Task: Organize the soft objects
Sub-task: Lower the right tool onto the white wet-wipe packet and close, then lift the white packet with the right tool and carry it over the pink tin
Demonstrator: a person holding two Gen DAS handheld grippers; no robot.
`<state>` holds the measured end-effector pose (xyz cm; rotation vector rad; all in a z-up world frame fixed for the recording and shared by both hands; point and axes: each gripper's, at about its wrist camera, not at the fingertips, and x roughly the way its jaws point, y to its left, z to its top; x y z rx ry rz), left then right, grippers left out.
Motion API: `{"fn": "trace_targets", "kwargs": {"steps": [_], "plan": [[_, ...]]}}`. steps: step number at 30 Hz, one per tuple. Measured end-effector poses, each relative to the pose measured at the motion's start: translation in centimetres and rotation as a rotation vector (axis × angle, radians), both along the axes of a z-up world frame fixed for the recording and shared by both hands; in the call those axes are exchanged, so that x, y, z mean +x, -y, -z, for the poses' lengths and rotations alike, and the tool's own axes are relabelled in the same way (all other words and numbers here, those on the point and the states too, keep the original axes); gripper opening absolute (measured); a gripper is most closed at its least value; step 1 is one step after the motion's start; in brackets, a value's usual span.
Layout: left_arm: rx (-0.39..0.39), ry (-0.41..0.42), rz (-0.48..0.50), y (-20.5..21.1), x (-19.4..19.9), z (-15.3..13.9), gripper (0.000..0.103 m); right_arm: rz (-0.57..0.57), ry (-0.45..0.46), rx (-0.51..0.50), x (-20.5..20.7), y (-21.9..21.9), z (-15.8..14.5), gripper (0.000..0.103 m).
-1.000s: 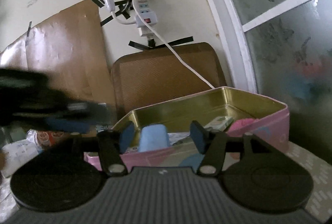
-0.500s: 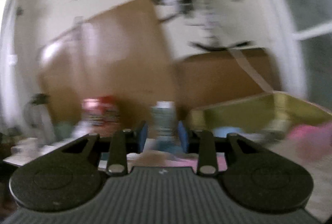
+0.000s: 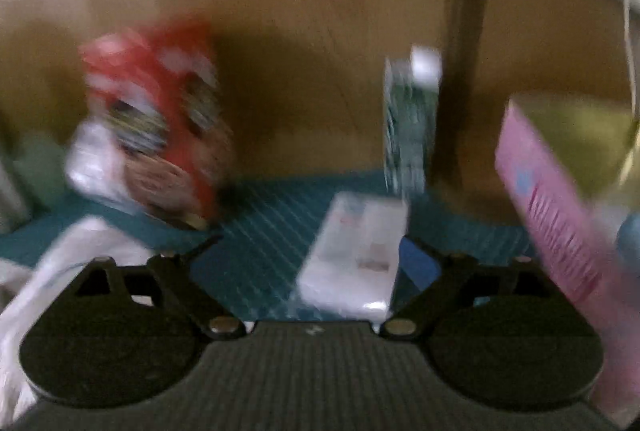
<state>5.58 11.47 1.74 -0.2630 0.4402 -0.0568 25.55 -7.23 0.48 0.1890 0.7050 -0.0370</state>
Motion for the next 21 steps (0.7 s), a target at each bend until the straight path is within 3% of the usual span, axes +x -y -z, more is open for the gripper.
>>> {"fn": "trace_targets", "kwargs": {"steps": [3, 4, 7, 10, 15, 21], "plan": [[-0.06, -0.018, -0.007, -1.0, 0.3, 0.3, 0.088, 0.048, -0.102, -0.019, 1.9, 0.2, 2.5, 0.094], [-0.079, -0.023, -0.01, -1.3, 0.4, 0.4, 0.088, 0.044, -0.078, -0.043, 1.7, 0.1, 2.9, 0.092], [-0.14, -0.044, -0.023, -2.4, 0.7, 0.7, 0.088, -0.061, -0.042, -0.132, 0.7, -1.4, 3.0, 0.068], [-0.172, -0.053, -0.036, -3.1, 0.7, 0.9, 0.089, -0.204, -0.052, -0.092, -1.7, -2.4, 2.4, 0.067], [-0.199, -0.045, -0.057, -3.8, 0.5, 0.9, 0.094, -0.405, -0.03, -0.131, -7.4, -4.1, 2.7, 0.067], [-0.209, -0.065, -0.02, -3.6, 0.9, 1.1, 0.094, -0.609, 0.018, -0.145, -16.1, -2.6, 3.3, 0.068]]}}
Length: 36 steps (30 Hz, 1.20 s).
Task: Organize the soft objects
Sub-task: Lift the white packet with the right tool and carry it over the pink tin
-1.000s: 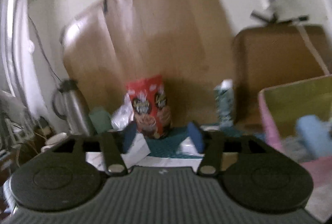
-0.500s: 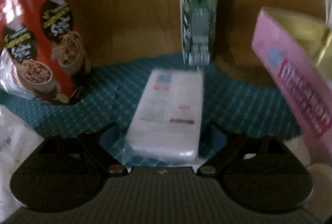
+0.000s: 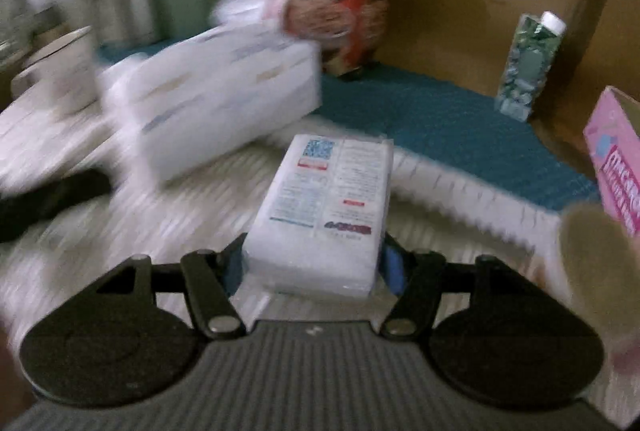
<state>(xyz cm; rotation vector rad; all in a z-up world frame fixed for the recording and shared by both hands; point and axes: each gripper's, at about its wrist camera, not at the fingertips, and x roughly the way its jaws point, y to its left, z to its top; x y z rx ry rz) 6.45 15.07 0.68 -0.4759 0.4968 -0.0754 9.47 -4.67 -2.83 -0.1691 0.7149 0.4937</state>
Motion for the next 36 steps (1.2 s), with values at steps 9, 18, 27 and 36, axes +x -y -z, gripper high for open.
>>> {"fn": "trace_targets", "kwargs": {"steps": [9, 18, 27, 36], "plan": [[0.016, -0.049, 0.208, 1.9, 1.1, 0.4, 0.094, -0.052, 0.085, 0.006, -10.3, 6.3, 1.1, 0.071], [-0.106, -0.128, 0.354, 4.3, -0.3, -0.2, 0.095, 0.082, 0.151, 0.106, -12.8, 10.7, 2.3, 0.094], [0.03, -0.22, 0.544, 14.0, -1.6, -0.3, 0.078, -0.013, 0.158, 0.103, -12.1, 10.1, 2.6, 0.073], [0.091, -0.086, 0.663, 20.2, -1.3, -5.8, 0.067, 0.107, 0.289, 0.229, -13.9, 14.7, 0.7, 0.06]]}}
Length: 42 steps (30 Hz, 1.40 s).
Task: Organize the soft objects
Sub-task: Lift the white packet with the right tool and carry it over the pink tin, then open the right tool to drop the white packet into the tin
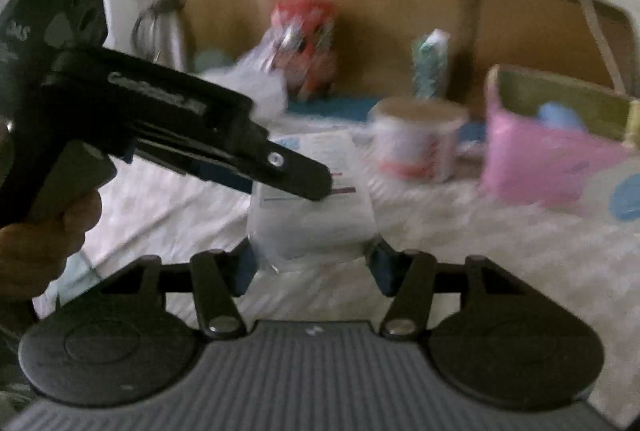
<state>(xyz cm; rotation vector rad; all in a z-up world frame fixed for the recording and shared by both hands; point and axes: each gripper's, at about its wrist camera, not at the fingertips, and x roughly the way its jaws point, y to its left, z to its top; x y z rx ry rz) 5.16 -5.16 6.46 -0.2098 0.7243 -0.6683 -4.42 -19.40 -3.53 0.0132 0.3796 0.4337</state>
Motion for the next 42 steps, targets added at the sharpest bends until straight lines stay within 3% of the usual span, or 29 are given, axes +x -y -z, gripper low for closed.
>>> {"fn": "trace_targets", "kwargs": {"steps": [5, 10, 14, 15, 16, 18, 20, 25, 30, 33, 38, 42], "plan": [[0.05, 0.123, 0.08, 6.1, 2.9, -3.7, 0.069, 0.135, 0.134, 0.005, 0.8, 3.5, -2.6, 0.06], [0.064, 0.078, 0.107, 12.3, 8.9, -4.1, 0.073, 0.261, 0.142, 0.012, 4.5, 7.8, -3.6, 0.061], [0.123, 0.086, 0.02, 15.9, 12.7, -3.3, 0.089, 0.387, 0.133, -0.023, 9.6, 10.6, -3.4, 0.064], [0.155, 0.092, -0.027, 16.4, 13.5, -2.9, 0.089, 0.421, 0.127, -0.042, 11.2, 11.2, -3.2, 0.069], [0.178, 0.085, -0.076, 16.7, 14.2, -2.5, 0.089, 0.464, 0.117, -0.065, 12.6, 11.8, -3.0, 0.081], [0.157, 0.035, -0.119, 16.0, 14.8, -1.9, 0.089, 0.539, 0.094, -0.097, 14.3, 13.1, -2.5, 0.087], [0.123, 0.016, -0.12, 15.0, 14.3, -1.5, 0.089, 0.552, 0.057, -0.052, 13.8, 14.4, -2.1, 0.087], [0.168, 0.057, -0.172, 13.2, 10.9, -1.6, 0.09, 0.556, 0.118, 0.108, 8.9, 15.7, -1.9, 0.088], [0.191, 0.125, -0.191, 11.0, 5.5, -2.7, 0.103, 0.575, 0.174, 0.237, 2.4, 15.0, -2.3, 0.088], [0.232, 0.172, -0.203, 10.1, 2.5, -3.1, 0.103, 0.592, 0.184, 0.266, -0.2, 13.8, -2.6, 0.088], [0.285, 0.163, -0.192, 8.4, -1.4, -3.0, 0.103, 0.611, 0.166, 0.316, -4.1, 12.2, -3.0, 0.088], [0.325, 0.205, -0.234, 7.2, -4.7, -2.6, 0.103, 0.599, 0.181, 0.321, -7.1, 10.4, -3.2, 0.088]]}}
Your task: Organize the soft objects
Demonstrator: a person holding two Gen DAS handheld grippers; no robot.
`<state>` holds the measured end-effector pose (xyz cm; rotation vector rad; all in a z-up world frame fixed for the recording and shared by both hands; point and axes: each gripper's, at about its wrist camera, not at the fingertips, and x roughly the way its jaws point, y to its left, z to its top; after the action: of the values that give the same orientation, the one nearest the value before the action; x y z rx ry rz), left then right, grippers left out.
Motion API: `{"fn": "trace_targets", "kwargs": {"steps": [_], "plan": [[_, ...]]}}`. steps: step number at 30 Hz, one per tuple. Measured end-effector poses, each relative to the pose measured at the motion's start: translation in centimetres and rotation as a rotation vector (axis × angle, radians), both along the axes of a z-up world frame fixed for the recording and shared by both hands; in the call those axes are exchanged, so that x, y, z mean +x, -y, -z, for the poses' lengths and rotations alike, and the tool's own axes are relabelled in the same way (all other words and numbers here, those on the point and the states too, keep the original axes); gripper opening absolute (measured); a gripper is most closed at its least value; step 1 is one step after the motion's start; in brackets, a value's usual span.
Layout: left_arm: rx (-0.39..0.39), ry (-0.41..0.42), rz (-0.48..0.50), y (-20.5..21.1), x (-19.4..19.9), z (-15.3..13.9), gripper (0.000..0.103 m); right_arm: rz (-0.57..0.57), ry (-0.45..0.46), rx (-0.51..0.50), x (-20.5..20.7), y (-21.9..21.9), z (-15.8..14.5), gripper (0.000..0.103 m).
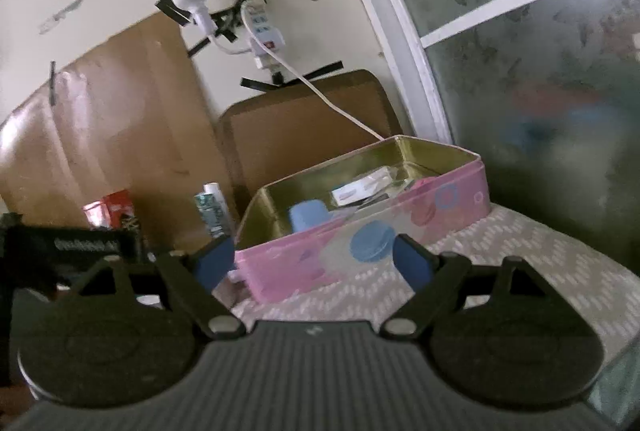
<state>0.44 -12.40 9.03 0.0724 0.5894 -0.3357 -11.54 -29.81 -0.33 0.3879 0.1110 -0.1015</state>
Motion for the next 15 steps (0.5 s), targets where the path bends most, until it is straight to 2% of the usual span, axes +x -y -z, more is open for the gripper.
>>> {"fn": "trace_targets", "kwargs": {"steps": [4, 7, 15], "plan": [[0.043, 0.023, -0.028, -0.6, -2.6, 0.2, 0.103, -0.019, 0.009, -0.024, -2.4, -1.8, -0.3, 0.088], [0.029, 0.016, -0.032, -1.2, -4.0, 0.1, 0.103, -0.032, 0.011, -0.027, -3.5, -2.7, -0.7, 0.088], [0.07, 0.073, -0.067, -1.3, -7.8, -0.7, 0.103, -0.073, 0.023, 0.07, -6.2, -3.3, -0.7, 0.088]]}}
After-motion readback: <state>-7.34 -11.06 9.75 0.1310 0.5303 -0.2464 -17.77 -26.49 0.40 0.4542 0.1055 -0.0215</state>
